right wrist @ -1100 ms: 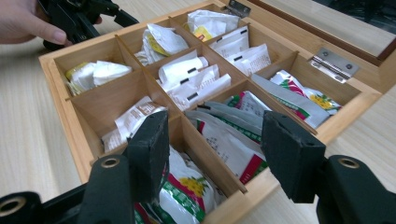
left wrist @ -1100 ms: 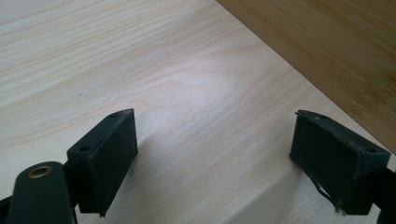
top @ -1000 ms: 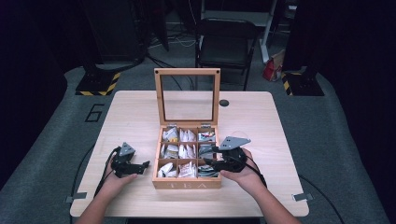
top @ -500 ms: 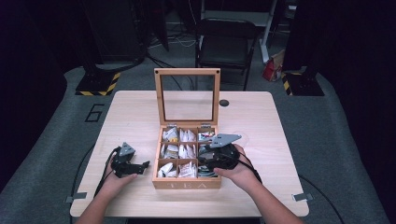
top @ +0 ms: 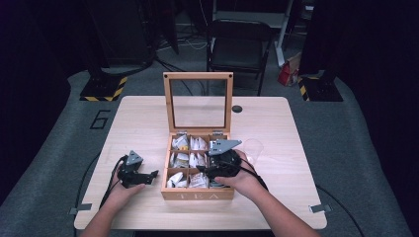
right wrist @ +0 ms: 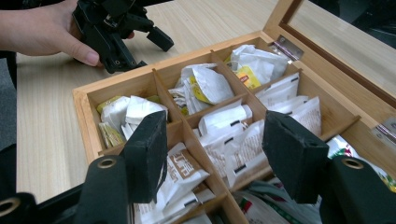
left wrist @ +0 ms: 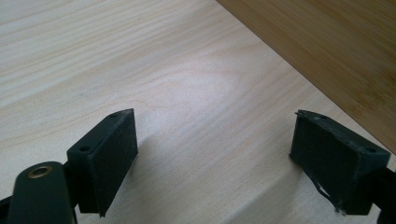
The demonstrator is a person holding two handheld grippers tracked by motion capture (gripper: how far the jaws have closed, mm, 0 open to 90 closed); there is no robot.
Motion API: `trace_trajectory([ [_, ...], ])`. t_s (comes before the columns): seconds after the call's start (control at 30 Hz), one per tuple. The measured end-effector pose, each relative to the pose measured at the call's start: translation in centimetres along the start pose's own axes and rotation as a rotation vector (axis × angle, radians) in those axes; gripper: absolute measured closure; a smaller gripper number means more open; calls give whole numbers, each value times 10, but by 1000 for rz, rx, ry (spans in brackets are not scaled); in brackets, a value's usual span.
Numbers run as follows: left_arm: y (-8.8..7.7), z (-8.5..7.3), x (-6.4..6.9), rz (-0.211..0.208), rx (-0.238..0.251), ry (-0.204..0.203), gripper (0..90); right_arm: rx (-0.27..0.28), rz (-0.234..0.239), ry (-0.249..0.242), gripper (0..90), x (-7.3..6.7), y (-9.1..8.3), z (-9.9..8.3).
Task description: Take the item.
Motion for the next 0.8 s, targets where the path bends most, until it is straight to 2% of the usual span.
trace_trajectory([
  [0.1,0,0,0,-3,-3,2,142,-9,7,0,397,-2,4,3],
  [0.23,0,0,0,-1,0,1,142,-16,11,4,437,-3,8,7],
  [0.27,0,0,0,-2,-3,4,142,-16,11,-9,450,-2,9,9],
  [0.53,0,0,0,-2,-3,3,142,-24,10,-28,516,2,17,14],
  [0.8,0,0,0,-1,0,1,142,-32,5,-33,566,4,26,19],
])
Point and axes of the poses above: each handheld gripper's, and its own axes: y roughly forward along the jaws, z roughly out of its top, x roughly to its right, the point moved 6 cm from there along y, roughly forward along the jaws, and after that the axes turned 1 degree about -z, right-handed, at the moved point
